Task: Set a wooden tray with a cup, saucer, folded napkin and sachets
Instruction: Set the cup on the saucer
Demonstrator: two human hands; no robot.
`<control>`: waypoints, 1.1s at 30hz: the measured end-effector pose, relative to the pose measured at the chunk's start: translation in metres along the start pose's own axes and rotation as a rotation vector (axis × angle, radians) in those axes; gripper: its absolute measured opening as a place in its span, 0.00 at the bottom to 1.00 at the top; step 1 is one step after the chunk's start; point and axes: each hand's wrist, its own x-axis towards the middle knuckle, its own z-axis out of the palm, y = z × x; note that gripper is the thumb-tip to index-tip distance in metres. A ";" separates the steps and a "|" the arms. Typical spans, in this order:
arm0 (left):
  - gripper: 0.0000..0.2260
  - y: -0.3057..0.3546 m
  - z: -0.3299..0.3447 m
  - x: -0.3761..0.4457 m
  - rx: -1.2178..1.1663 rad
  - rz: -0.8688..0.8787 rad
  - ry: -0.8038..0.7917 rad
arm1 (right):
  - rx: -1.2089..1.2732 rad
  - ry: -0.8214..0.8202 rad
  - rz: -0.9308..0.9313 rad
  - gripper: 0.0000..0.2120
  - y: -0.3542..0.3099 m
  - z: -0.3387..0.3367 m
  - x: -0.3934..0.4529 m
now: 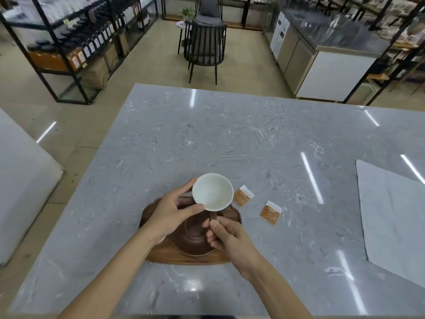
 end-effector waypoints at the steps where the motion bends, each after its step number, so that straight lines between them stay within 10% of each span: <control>1: 0.34 -0.003 -0.002 -0.006 0.008 -0.004 0.009 | 0.002 0.000 0.008 0.13 0.003 0.004 -0.004; 27: 0.36 -0.042 -0.023 -0.053 0.112 0.005 0.009 | -0.224 -0.042 0.068 0.13 0.039 0.026 -0.028; 33: 0.43 -0.042 -0.027 -0.052 0.197 0.031 -0.001 | -0.601 0.436 -0.252 0.10 0.022 -0.005 -0.017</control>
